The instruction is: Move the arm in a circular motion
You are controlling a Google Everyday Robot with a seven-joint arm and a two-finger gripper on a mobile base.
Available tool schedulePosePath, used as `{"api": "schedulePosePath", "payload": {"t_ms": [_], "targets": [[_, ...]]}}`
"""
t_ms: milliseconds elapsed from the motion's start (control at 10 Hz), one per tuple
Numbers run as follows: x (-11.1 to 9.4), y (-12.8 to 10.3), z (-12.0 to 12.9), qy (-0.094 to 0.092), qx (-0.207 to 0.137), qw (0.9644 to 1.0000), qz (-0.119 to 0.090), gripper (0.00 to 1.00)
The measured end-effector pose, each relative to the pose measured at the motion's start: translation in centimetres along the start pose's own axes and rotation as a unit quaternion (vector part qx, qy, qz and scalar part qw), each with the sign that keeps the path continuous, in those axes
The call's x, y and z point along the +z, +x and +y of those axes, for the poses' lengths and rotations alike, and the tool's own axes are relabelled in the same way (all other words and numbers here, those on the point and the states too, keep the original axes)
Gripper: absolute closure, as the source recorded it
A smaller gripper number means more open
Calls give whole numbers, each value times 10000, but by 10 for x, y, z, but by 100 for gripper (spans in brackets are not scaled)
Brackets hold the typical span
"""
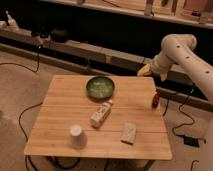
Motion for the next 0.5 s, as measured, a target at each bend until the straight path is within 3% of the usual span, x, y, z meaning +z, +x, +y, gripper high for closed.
{"api": "schedulePosePath", "payload": {"t_ms": [100,300,500], "targets": [[7,-2,-18,146,-186,9997,-28,20],[22,-23,-68,382,-838,9955,-228,20],[26,-48,-92,409,-1317,9895,-434,20]]}}
